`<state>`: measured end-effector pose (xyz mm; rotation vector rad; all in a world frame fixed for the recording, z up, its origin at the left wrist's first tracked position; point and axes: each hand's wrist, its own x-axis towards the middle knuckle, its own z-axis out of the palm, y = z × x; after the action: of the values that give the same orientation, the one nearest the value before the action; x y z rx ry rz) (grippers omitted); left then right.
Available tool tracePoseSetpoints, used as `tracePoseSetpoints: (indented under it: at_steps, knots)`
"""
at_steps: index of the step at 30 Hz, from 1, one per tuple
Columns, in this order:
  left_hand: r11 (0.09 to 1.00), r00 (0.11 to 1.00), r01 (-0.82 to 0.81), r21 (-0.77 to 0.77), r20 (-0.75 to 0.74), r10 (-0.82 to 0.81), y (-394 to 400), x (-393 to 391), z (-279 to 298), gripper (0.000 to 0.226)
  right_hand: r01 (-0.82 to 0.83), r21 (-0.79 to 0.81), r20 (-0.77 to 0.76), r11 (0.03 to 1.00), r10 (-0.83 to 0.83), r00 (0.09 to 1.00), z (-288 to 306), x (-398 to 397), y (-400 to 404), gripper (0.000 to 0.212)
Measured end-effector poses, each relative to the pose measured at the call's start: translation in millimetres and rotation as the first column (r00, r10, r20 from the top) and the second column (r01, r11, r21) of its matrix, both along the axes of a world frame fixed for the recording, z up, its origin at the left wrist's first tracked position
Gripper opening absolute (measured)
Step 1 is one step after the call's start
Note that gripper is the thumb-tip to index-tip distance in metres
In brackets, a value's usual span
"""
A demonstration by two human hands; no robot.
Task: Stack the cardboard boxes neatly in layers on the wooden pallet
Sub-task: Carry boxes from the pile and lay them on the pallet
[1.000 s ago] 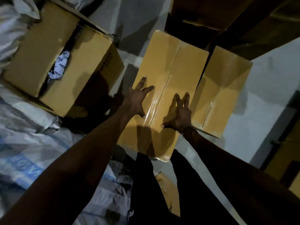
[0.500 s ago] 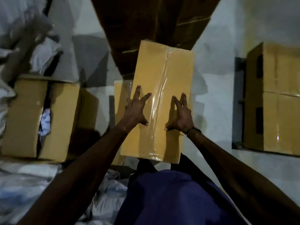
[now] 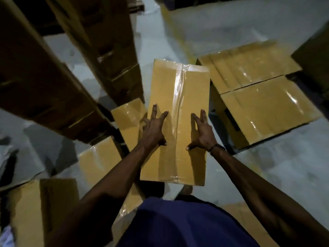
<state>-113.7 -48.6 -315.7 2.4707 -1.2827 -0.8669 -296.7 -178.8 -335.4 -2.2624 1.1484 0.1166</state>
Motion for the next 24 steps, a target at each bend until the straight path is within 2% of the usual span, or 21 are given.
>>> tracePoseSetpoints:
  at_steps: [7,12,19,24]
  knots:
    - [0.974,0.974,0.225,-0.03,0.029,-0.224,-163.9,-80.2,27.7,0.137,0.181,-0.028,0.042,0.983,-0.18,0.983,27.6,-108.7,-127.7,0.163]
    - [0.921,0.923,0.383,-0.067,0.064,-0.379,-264.2,-137.0,39.2,0.137,0.33,-0.027,0.077,0.944,-0.327,0.942,42.4,-183.7,-194.9,0.169]
    - [0.798,0.806,0.591,-0.12,0.103,-0.582,-382.1,-197.9,56.7,0.144,0.513,-0.06,0.113,0.856,-0.505,0.856,53.1,-254.1,-261.5,0.172]
    - [0.667,0.677,0.736,-0.116,0.108,-0.728,-471.2,-239.7,58.3,0.142,0.649,-0.098,0.143,0.754,-0.635,0.759,60.2,-299.5,-303.5,0.168]
